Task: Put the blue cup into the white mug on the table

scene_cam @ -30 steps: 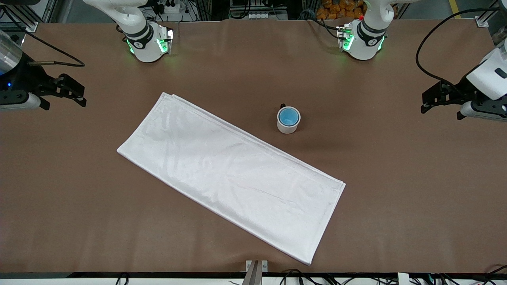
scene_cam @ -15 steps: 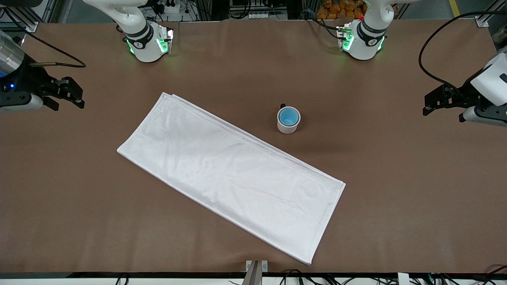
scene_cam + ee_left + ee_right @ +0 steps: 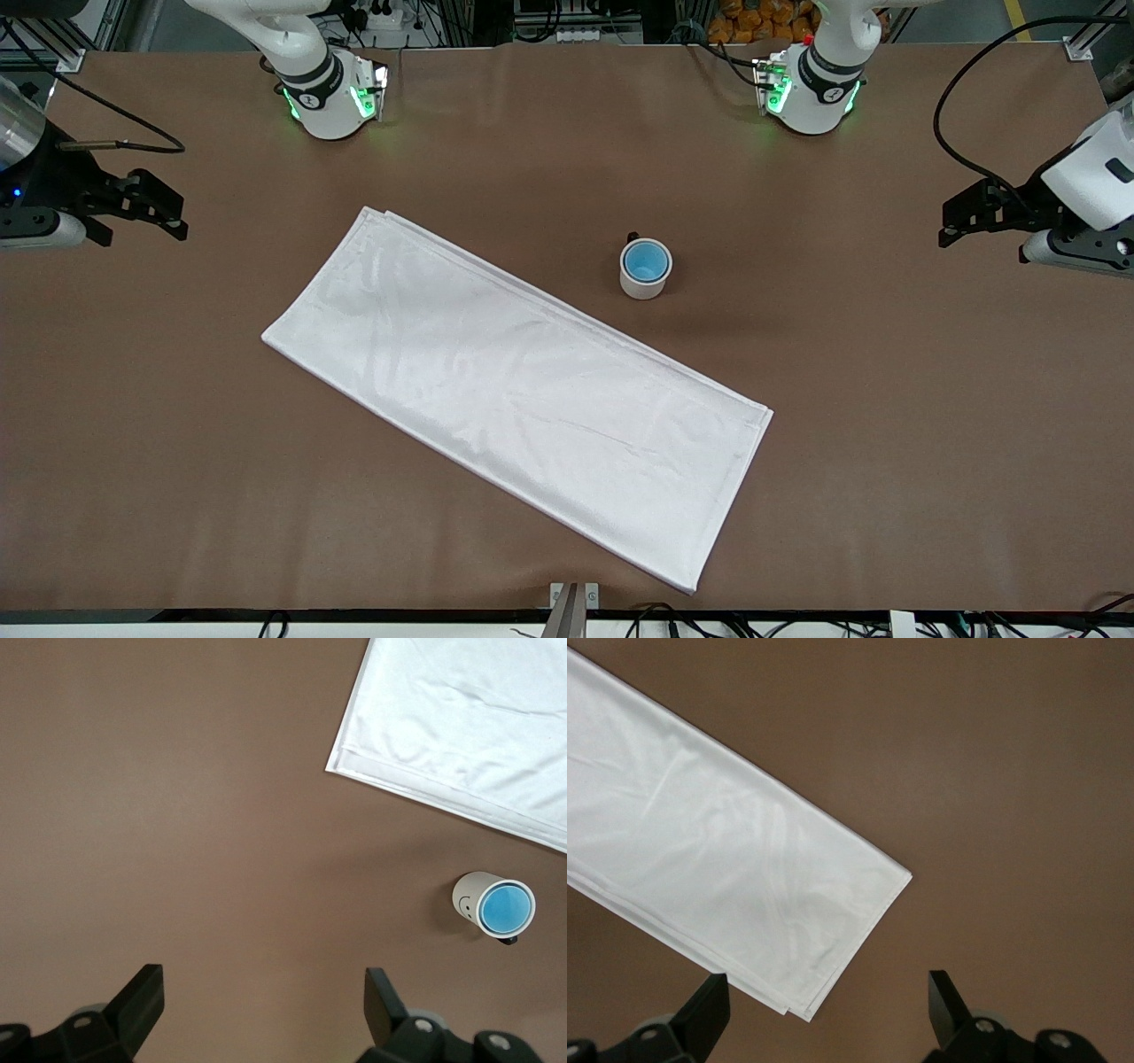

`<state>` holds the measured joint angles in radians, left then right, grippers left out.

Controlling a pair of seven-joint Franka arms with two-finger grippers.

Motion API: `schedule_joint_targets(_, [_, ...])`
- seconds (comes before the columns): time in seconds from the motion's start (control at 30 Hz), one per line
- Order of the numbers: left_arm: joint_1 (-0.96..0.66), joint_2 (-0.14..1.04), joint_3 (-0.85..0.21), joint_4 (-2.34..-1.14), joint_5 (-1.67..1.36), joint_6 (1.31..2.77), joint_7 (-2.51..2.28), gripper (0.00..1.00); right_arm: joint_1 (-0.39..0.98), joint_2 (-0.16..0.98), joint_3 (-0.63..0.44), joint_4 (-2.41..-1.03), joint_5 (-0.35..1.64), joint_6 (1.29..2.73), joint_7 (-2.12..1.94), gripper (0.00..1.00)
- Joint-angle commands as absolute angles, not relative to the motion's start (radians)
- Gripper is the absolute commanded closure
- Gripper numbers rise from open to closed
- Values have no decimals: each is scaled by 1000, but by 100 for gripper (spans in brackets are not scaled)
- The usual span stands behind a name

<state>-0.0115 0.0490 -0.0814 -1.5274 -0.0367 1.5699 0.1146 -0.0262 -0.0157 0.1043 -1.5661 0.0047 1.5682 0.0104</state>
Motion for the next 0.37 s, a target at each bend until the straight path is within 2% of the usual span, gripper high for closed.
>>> schedule_joint_targets(0.0, [3,28,-94,-1534,-23,1554,129,0,-25,-34,98,-1583,20,1566,2,0])
schedule_joint_targets(0.33, [3,23,-94,-1537,-21,1552,129,0,-25,-34,98,-1583,21,1568,2,0])
